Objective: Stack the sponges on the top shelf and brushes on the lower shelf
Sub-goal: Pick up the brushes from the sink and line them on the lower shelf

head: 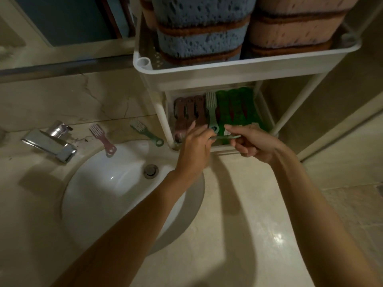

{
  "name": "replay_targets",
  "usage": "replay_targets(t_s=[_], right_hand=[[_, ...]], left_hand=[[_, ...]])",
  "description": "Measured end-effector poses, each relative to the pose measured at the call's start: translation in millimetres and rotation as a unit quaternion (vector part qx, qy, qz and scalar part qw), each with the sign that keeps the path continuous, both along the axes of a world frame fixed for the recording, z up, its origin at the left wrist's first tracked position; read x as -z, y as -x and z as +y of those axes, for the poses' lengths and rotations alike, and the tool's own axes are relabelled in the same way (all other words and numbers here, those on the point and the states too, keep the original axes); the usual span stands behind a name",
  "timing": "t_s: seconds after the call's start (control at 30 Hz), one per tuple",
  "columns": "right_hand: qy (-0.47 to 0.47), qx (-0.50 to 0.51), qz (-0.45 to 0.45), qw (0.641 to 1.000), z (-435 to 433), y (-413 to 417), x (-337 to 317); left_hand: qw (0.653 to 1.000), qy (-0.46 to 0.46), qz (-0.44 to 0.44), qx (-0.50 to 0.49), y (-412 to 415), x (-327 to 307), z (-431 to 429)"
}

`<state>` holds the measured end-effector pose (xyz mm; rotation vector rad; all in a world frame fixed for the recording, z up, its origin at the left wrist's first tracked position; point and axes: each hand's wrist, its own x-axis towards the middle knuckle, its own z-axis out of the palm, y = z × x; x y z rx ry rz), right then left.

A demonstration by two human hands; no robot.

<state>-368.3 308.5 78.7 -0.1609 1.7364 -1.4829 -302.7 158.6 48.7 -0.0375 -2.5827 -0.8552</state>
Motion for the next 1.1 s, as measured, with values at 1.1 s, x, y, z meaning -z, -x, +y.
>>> replay_targets(t_s=[1.1], right_hand=[[-0.269, 0.161, 0.209, 0.926, -67, 27, 31]], left_hand=[[0.944, -0.249, -0.192, -0.098, 16, 18, -28]])
